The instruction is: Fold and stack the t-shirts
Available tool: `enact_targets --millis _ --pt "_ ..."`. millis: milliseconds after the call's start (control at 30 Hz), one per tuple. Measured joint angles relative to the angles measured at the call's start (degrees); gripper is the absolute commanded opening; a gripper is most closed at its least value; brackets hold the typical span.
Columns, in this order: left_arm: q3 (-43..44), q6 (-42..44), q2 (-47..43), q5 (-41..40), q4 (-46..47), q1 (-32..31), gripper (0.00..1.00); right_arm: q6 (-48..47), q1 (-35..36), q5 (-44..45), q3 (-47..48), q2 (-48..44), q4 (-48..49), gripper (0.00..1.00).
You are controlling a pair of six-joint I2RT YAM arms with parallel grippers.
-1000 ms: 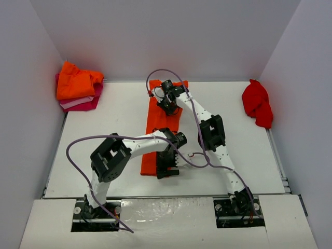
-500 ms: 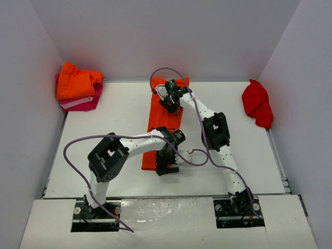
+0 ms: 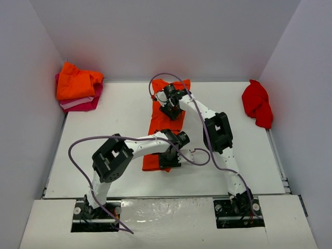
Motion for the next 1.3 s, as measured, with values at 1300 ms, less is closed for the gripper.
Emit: enact_targets --millis 1300 --pt "9.68 6.01 -6.77 13.12 -25.15 -4.26 0.0 -11.4 6.69 -10.33 -23.67 -13.47 -5.26 0.15"
